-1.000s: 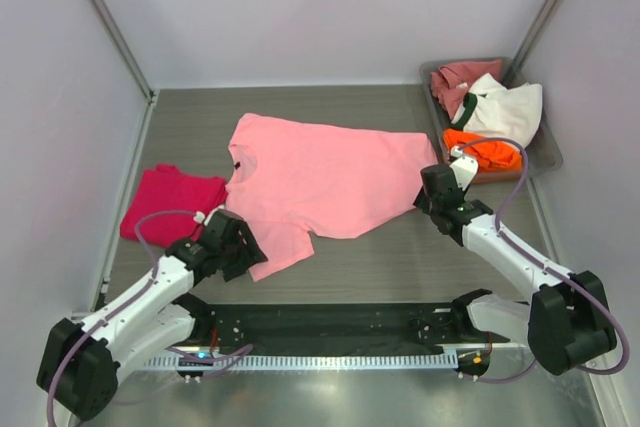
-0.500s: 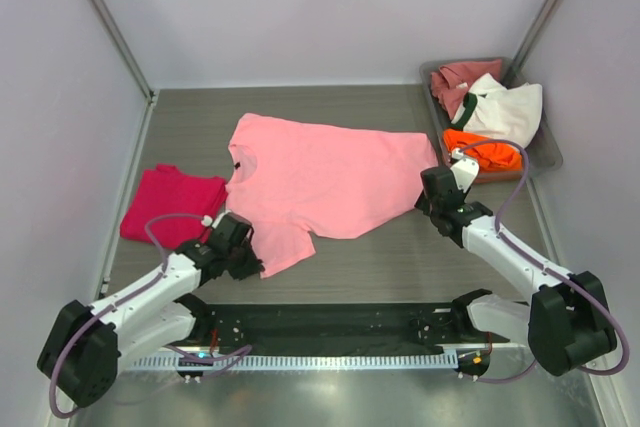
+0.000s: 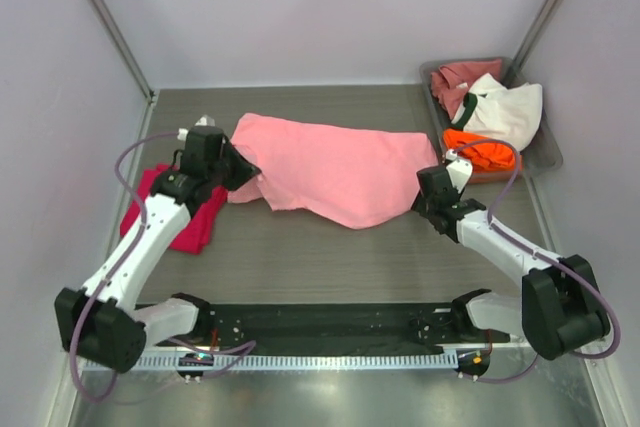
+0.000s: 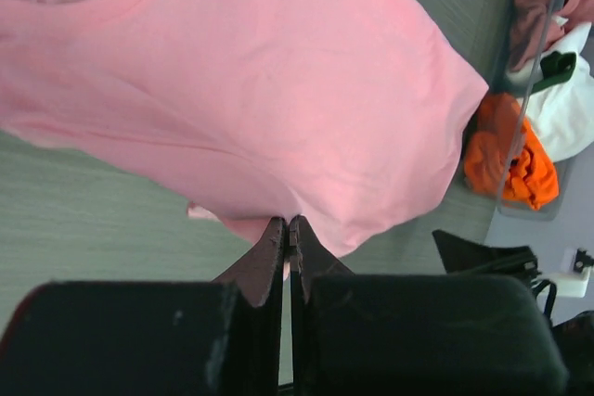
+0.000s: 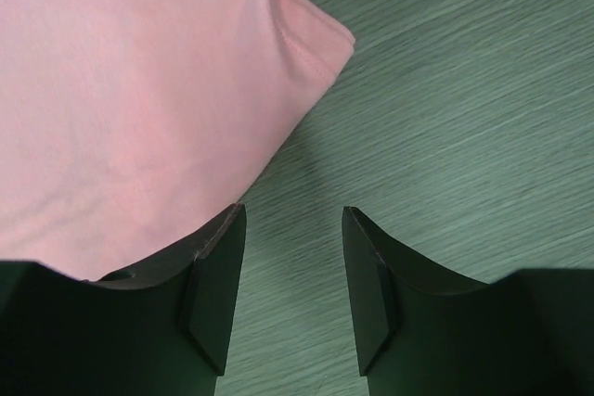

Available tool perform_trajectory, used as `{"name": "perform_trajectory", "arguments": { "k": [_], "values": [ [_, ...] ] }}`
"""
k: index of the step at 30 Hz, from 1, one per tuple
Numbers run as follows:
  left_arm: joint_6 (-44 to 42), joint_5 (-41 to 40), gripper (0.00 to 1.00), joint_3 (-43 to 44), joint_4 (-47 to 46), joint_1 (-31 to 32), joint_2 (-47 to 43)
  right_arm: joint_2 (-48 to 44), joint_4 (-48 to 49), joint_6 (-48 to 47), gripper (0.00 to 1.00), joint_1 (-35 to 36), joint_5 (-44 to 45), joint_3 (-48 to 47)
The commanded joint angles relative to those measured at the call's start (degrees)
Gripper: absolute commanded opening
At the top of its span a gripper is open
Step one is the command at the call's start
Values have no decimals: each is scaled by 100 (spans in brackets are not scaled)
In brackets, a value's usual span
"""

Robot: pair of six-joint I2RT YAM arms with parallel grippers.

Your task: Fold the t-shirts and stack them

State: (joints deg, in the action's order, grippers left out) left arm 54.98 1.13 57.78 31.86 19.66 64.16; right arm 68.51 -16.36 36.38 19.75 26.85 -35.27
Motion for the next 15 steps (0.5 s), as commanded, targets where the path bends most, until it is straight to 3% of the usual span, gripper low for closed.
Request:
{"name": "perform_trajectory", "arguments": {
  "k": [1, 8, 15],
  "values": [
    [-242, 485, 0, 452, -206, -278, 656, 197, 335, 53, 51, -24, -145, -68],
    [-14, 880, 0, 1305, -636, -1068, 1370, 943, 607, 123, 52, -24, -93, -304],
    [4, 1065, 0, 1473, -760, -1482, 1511, 1805, 757, 36, 50, -76, 136, -902]
  ]
}}
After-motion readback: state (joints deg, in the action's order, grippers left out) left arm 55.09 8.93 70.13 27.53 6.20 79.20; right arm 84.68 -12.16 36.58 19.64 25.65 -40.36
